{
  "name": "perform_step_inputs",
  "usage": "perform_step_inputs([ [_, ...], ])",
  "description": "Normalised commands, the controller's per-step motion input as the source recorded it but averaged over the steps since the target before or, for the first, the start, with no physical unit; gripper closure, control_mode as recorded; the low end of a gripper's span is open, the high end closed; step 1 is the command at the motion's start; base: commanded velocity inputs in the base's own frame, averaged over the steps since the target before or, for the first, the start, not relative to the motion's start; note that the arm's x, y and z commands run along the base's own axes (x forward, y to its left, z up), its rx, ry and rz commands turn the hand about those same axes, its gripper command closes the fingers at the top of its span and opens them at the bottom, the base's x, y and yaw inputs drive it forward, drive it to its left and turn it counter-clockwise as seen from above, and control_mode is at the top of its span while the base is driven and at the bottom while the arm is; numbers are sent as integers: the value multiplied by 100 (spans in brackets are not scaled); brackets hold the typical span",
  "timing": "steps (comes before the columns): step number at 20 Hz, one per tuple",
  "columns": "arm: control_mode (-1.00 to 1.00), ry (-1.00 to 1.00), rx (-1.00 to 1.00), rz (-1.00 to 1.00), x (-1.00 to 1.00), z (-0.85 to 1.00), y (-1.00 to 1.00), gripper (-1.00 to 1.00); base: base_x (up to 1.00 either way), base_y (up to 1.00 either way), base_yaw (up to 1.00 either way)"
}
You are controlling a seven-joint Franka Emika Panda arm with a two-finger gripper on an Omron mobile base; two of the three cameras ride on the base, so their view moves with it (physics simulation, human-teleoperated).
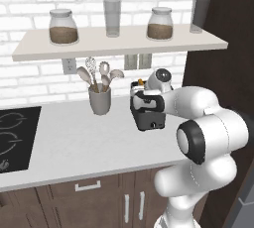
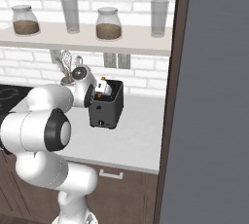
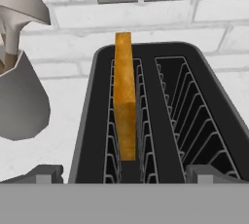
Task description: Start the toaster. Once the lever pops up, take the bread to the plate on the dining counter.
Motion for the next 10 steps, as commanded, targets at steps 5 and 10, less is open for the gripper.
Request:
perform_step_inputs([
  [5, -100, -3, 0, 0, 4, 0, 0, -100, 0, 0, 0],
  [10, -100, -2, 0, 0, 6, 0, 0, -100, 0, 0, 0],
])
